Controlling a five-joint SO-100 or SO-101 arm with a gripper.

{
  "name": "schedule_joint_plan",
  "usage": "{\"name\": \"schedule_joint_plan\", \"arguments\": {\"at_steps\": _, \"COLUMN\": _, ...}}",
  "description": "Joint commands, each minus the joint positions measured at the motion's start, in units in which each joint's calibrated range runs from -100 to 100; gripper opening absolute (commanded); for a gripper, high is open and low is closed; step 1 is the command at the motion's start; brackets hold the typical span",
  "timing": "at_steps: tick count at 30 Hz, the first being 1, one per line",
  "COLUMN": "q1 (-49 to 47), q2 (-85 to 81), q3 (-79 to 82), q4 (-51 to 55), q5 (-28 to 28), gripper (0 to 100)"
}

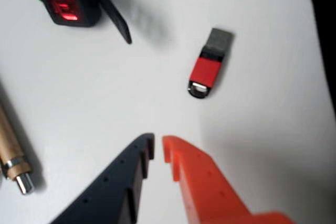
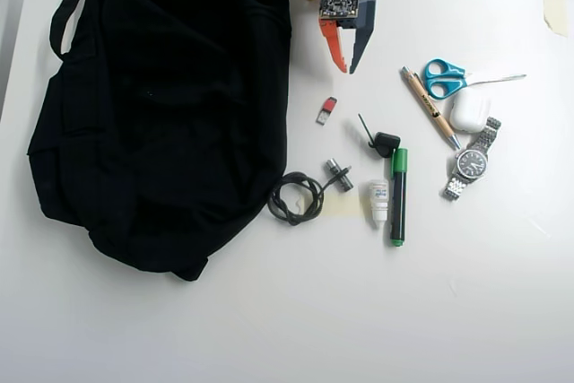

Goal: Put the black bike light into the black bag

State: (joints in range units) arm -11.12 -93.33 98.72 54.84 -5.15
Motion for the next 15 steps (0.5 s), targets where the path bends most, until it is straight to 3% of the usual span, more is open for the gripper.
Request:
{"name": "schedule_joint_plan", "arguments": {"at_steps": 1, "q1": 0.12, "q2": -0.7, "q3": 0.92, "q4": -1.52, "q5": -0.14, "gripper": 2}}
{"name": "schedule_joint_plan", "arguments": {"at_steps": 15, "q1": -2.27, "q2": -0.78, "q3": 0.83, "q4": -18.57, "q5": 0.28, "gripper": 2}}
